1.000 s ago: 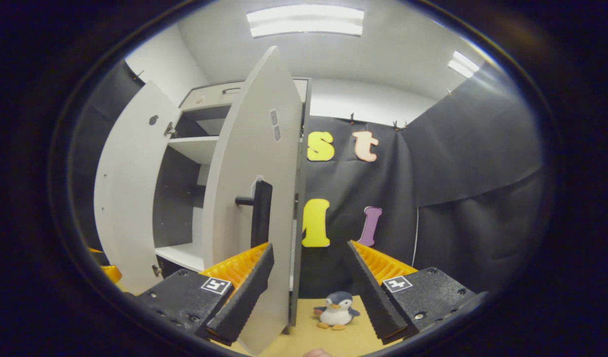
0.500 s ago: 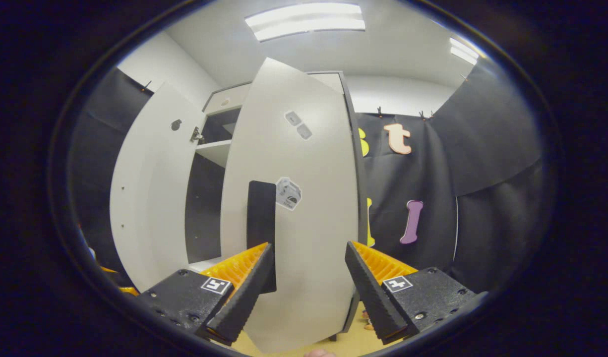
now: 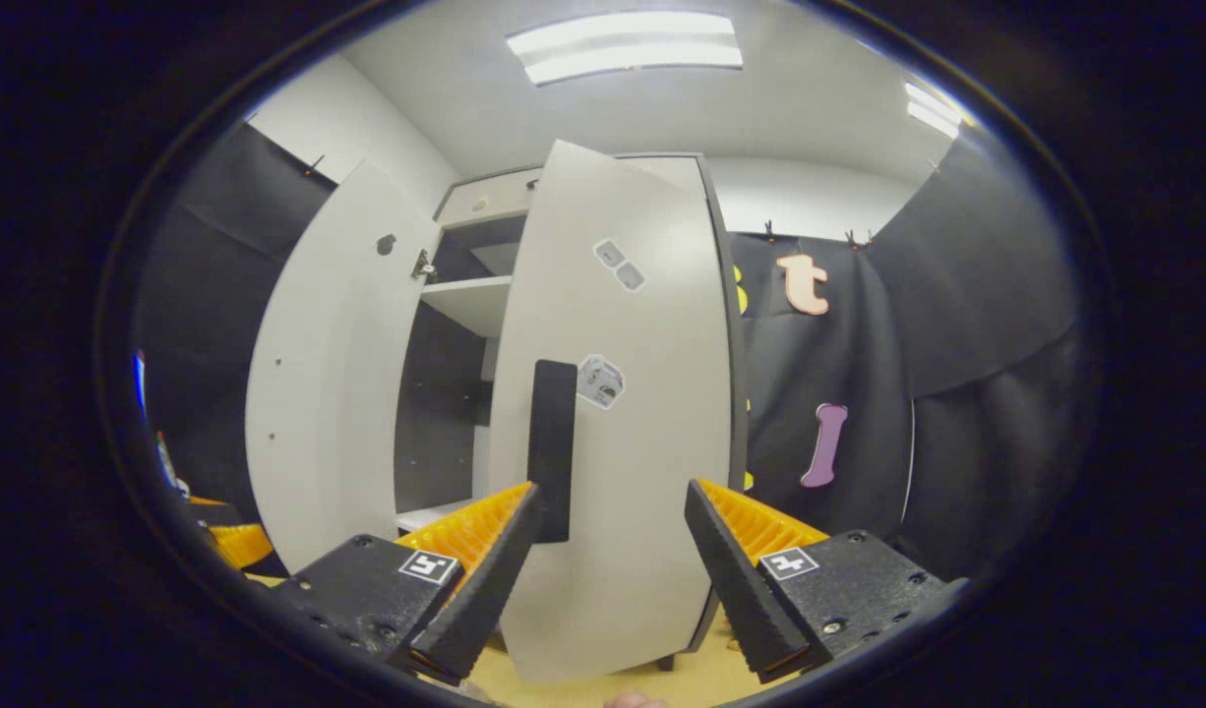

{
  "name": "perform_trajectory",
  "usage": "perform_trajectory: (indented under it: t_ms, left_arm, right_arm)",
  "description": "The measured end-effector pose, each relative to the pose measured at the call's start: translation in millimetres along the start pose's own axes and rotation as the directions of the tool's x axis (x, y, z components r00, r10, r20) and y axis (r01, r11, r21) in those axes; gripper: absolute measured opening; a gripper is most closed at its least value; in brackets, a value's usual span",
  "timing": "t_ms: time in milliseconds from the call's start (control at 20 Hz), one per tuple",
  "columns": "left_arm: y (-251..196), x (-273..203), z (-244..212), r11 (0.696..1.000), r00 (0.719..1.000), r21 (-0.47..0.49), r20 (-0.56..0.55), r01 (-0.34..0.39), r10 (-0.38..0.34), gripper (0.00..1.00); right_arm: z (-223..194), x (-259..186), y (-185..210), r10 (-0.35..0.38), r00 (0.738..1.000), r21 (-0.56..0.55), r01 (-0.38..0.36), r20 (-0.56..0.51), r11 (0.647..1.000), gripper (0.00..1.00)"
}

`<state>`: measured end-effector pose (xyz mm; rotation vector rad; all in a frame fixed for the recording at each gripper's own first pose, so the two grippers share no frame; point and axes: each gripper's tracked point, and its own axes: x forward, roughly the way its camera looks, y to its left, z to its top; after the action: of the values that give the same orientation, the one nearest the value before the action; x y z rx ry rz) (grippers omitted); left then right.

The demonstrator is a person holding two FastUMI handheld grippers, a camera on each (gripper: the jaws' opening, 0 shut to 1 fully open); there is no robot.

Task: Grasp the bottle in the cabinet with the left hand and place it on the coaster, then close the right door with the right hand and the left door with the left hand.

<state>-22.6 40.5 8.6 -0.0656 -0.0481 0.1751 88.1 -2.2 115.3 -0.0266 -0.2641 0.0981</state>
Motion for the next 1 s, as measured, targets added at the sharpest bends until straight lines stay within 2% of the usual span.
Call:
perform_trajectory:
  t_ms: [100,150,200,250,350,400,500,550,650,700,750,800,850,900,1000]
  left_arm:
    - [11.4,-2.7,6.7,1.000,1.000,0.018,0.006,-0.018,0.018,0.95]
    - [20.1,-3.5,11.7,0.999,0.999,0.035,0.013,-0.034,0.034,0.99]
    - [32.4,-4.8,16.8,0.996,0.997,0.052,0.029,-0.066,0.065,0.95]
    - [44.5,-5.4,23.0,0.993,0.995,0.066,0.041,-0.096,0.093,1.00]
    - [72.4,-7.6,40.1,0.982,0.985,0.094,0.075,-0.161,0.155,0.95]
    - [85.0,-9.0,50.0,0.975,0.979,0.113,0.095,-0.189,0.178,0.97]
    - [105.2,-2.7,69.9,0.970,0.973,0.130,0.138,-0.205,0.187,0.99]
    - [114.8,4.2,78.4,0.969,0.970,0.128,0.150,-0.212,0.193,0.94]
    - [138.1,27.8,93.2,0.960,0.960,0.130,0.166,-0.249,0.226,0.95]
    - [147.0,40.3,95.5,0.955,0.955,0.127,0.168,-0.267,0.245,0.94]
    - [156.5,52.7,100.3,0.953,0.952,0.122,0.165,-0.278,0.257,0.94]
    - [166.0,66.0,107.3,0.951,0.948,0.113,0.174,-0.288,0.266,0.99]
    - [173.4,75.3,112.0,0.948,0.943,0.108,0.180,-0.301,0.279,0.99]
    - [178.7,83.8,115.8,0.943,0.939,0.112,0.190,-0.312,0.288,0.95]
    - [185.0,96.1,115.3,0.936,0.935,0.135,0.191,-0.325,0.297,0.95]
  right_arm:
    - [-16.9,-20.7,1.5,-0.007,1.000,-0.028,0.007,-0.018,1.000,0.97]
    - [-26.3,-31.7,2.8,-0.010,0.999,-0.030,0.009,-0.033,1.000,0.94]
    - [-35.2,-42.4,4.5,-0.012,0.999,-0.028,0.010,-0.051,1.000,0.96]
    - [-42.9,-53.7,6.3,-0.011,0.998,-0.017,0.010,-0.067,1.000,0.96]
    - [-55.2,-72.9,12.3,-0.001,0.996,0.008,0.002,-0.091,1.000,0.97]
    - [-59.8,-78.0,13.0,0.002,0.994,0.013,-0.001,-0.107,1.000,0.97]
    - [-69.9,-93.3,11.7,0.008,0.989,0.021,-0.005,-0.148,1.000,0.97]
    - [-70.7,-98.1,11.4,0.013,0.988,0.032,-0.008,-0.157,0.999,0.97]
    - [-66.2,-104.2,7.6,0.010,0.989,0.049,-0.002,-0.150,0.999,0.97]
    - [-65.1,-106.0,5.0,0.003,0.989,0.052,0.005,-0.147,0.999,0.94]
    - [-64.3,-107.0,2.5,-0.003,0.989,0.052,0.011,-0.146,0.999,0.97]
    - [-62.8,-108.7,0.6,-0.008,0.990,0.052,0.015,-0.142,0.999,0.94]
    - [-60.3,-109.2,-2.2,-0.016,0.990,0.050,0.023,-0.137,0.999,0.97]
    - [-59.0,-109.9,-5.6,-0.026,0.991,0.049,0.032,-0.132,0.998,0.97]
    - [-58.7,-112.0,-12.0,-0.043,0.990,0.046,0.050,-0.134,0.998,0.97]
